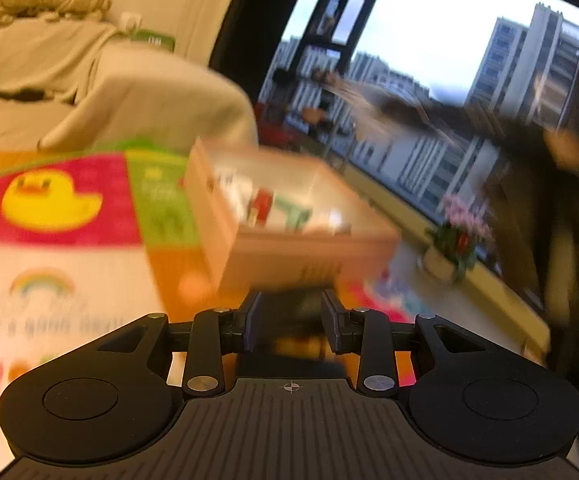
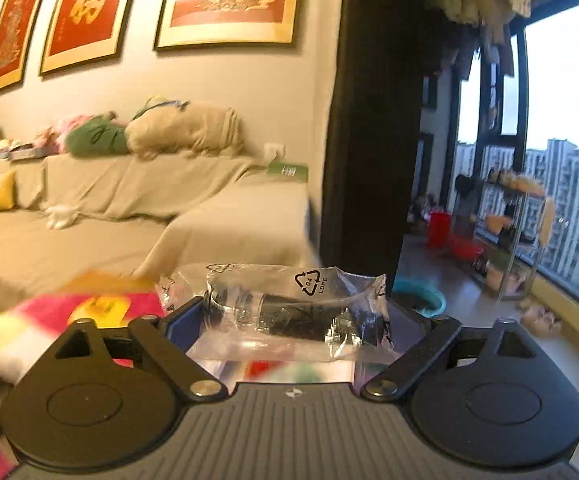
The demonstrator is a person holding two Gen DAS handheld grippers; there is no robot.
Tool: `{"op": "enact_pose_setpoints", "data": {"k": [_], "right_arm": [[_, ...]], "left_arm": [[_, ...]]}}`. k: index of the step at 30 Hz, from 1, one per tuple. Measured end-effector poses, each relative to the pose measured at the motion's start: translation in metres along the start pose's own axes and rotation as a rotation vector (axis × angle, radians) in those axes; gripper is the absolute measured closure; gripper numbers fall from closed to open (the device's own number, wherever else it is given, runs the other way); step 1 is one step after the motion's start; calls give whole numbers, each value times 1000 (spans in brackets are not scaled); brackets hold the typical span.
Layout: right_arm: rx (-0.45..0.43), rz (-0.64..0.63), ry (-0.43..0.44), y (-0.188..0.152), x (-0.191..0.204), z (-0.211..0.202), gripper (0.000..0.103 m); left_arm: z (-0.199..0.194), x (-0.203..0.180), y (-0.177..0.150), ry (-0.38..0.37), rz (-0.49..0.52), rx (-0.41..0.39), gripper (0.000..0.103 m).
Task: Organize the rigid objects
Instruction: 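Drop the bag into the box with the right tool while the left tool reaches toward the phone, then grasp the black phone with the left tool while the right tool approaches the black funnel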
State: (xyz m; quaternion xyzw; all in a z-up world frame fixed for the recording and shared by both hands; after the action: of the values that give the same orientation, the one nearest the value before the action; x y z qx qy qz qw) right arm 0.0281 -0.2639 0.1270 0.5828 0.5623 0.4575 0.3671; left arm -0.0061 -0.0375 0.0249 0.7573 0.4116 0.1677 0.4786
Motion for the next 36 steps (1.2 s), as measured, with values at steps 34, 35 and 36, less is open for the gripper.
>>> {"op": "enact_pose_setpoints", "data": {"k": [34,35,36], "right_arm": [[381,31,-1,-136,1,6,38],[407,13,-20,-140,-1,7,41],[402,17,-16,-141,-2,5,41]], "left_arm": [[-34,18,-54,161,-153,111,68],[-35,19,-54,164,-161,109,68],[-36,19,-54,168,-166,111,68]]}}
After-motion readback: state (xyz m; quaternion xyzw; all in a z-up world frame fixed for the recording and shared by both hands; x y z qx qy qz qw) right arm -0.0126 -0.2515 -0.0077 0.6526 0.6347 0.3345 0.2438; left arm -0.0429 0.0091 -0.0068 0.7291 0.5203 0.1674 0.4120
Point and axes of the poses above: each gripper's, at about its wrist camera, not at the fingertips, and z roughly the way its jaws point, x to its left, y to its top, the point moved 2 cm from there along z, roughly the way its jaws point, and after that the axes turned 14 degrees about z, right-handed, at the moved point
